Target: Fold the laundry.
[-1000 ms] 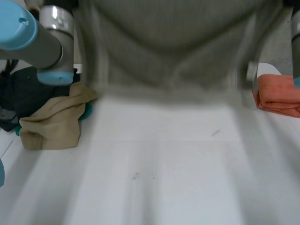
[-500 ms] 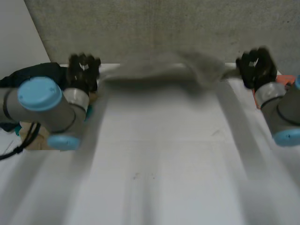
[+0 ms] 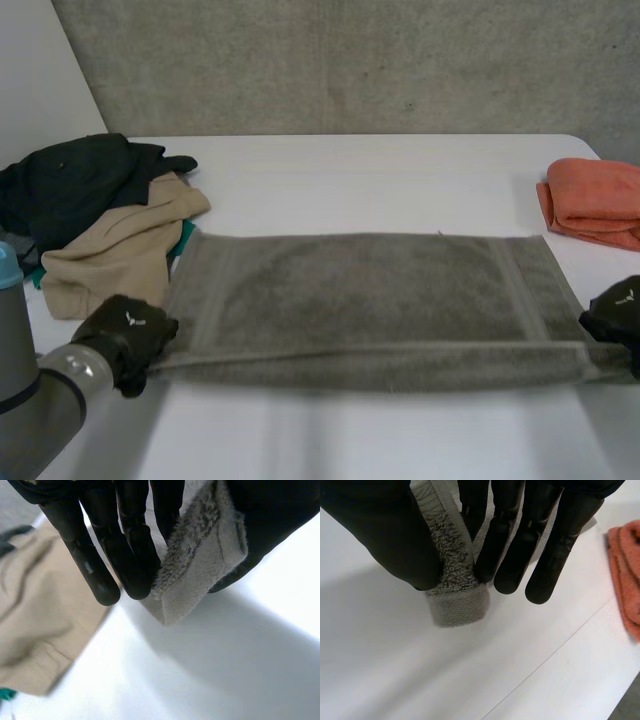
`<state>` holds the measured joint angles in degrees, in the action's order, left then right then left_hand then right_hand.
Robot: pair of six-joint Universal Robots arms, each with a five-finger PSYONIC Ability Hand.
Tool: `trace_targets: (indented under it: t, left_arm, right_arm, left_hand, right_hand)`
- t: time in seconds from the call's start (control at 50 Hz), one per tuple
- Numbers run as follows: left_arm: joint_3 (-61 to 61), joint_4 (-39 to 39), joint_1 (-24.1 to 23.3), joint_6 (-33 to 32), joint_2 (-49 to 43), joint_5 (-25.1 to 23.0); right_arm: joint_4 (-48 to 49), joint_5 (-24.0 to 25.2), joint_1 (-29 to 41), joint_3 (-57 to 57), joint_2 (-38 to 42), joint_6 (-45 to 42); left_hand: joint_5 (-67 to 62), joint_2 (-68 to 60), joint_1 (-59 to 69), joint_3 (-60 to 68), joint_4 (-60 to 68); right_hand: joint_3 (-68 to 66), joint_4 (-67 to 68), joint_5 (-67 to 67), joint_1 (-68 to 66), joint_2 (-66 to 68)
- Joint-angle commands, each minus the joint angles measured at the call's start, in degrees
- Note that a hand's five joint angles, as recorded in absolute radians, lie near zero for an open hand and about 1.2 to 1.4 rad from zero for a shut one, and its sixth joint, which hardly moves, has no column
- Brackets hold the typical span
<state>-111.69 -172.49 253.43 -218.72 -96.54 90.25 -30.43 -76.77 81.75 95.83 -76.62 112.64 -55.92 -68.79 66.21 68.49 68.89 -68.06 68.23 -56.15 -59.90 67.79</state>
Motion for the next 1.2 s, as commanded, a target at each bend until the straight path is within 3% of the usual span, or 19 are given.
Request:
trace_targets:
  t: [0.02,0.16,0.36,0.56,0.58,0.62,0.64,0.66,0.68,0.72,0.84,0.96,1.04,1.1,1.2]
  left_arm:
    - [2.78,-4.49,-0.22,-0.04,-2.94,-4.02]
    - [12.36,-14.45,-1.71,5.32,-15.33,-2.8]
    - [34.59,-18.14,-4.61,7.17,-32.29,6.69]
    - [48.67,-21.57,-5.84,6.03,-43.64,7.4]
    - [49.11,-22.09,-5.93,5.68,-44.17,7.23]
    - [49.64,-23.85,-6.54,4.1,-45.23,7.14]
    - [49.64,-24.55,-6.89,3.75,-45.32,7.14]
    - [49.38,-26.04,-7.59,2.7,-45.23,7.05]
    - [49.29,-26.84,-7.95,2.43,-44.97,7.22]
    - [49.12,-27.81,-8.48,2.34,-44.62,7.75]
    - [42.36,-28.25,-9.53,2.6,-38.47,9.25]
    - [32.88,-28.16,-9.54,2.95,-29.78,9.42]
    - [26.9,-28.25,-9.36,3.74,-25.38,9.07]
    - [24.34,-28.43,-9.36,4.71,-23.79,8.9]
    - [21.87,-28.6,-9.62,7.08,-23.26,8.72]
  right_arm:
    - [8.62,1.62,-0.46,1.12,0.15,1.7]
    - [25.13,0.22,5.24,-5.63,9.45,11.27]
    - [38.58,-2.95,10.52,-16.1,21.15,12.08]
    - [47.83,-6.46,14.13,-26.3,33.55,11.64]
    - [48.27,-8.03,14.66,-28.13,35.29,11.64]
    - [48.19,-10.23,15.19,-29.29,36.45,11.64]
    - [48.27,-11.11,15.45,-29.56,36.63,11.72]
    - [48.28,-12.78,16.06,-29.65,36.2,12.68]
    - [48.19,-13.31,16.33,-29.47,35.58,13.04]
    - [48.36,-13.76,16.68,-28.34,33.65,14.27]
    - [47.66,-8.58,15.37,-18.67,21.97,24.54]
    - [41.27,2.12,11.17,-8.66,8.71,30.18]
    - [33.26,6.27,5.53,-4.43,5.78,30.45]
    - [29.04,8.91,2.72,-1.63,5.69,30.45]
    - [30.87,11.29,0.69,1.55,6.57,29.74]
  left_hand:
    - [-14.08,-11.21,13.79,11.51,11.11]
    - [-14.08,-11.21,13.79,11.51,11.11]
    - [-14.08,-11.21,13.79,11.51,11.11]
    - [-14.08,-11.21,13.79,11.51,11.11]
    - [-14.08,-11.21,13.79,11.51,11.11]
    - [50.32,53.19,-50.62,-52.89,-53.29]
    - [55.92,58.79,-56.21,-58.49,-58.89]
    - [46.42,49.29,-46.71,-48.99,-49.38]
    - [55.44,58.32,-55.74,-58.01,-58.41]
    - [55.4,58.27,-55.7,-57.97,-58.37]
    - [55.92,58.79,-56.21,-58.49,-58.89]
    - [55.92,58.79,-56.21,-58.49,-58.89]
    - [55.92,58.79,-56.21,-58.49,-58.89]
    - [55.92,58.79,-56.21,-58.49,-58.89]
    - [55.92,58.79,-56.21,-58.49,-58.89]
  right_hand:
    - [-11.94,11.77,-13.85,-20.1,12.21]
    - [-11.94,11.77,-13.85,-20.1,12.21]
    - [-11.94,11.77,-13.85,-20.1,12.21]
    - [-11.94,11.77,-13.85,-20.1,12.21]
    - [-7.17,7.0,-9.08,-15.33,7.44]
    - [55.67,-55.83,53.76,47.5,-55.4]
    - [58.06,-58.23,56.15,49.9,-57.79]
    - [58.06,-58.23,56.15,49.9,-57.79]
    - [58.06,-58.23,56.15,49.9,-57.79]
    - [58.06,-58.23,56.15,49.9,-57.79]
    - [58.06,-58.23,56.15,49.9,-57.79]
    - [58.06,-58.23,56.15,49.9,-57.79]
    - [58.06,-58.23,56.15,49.9,-57.79]
    - [50.1,-50.27,48.19,41.94,-49.83]
    - [46.89,-47.05,44.97,38.72,-46.62]
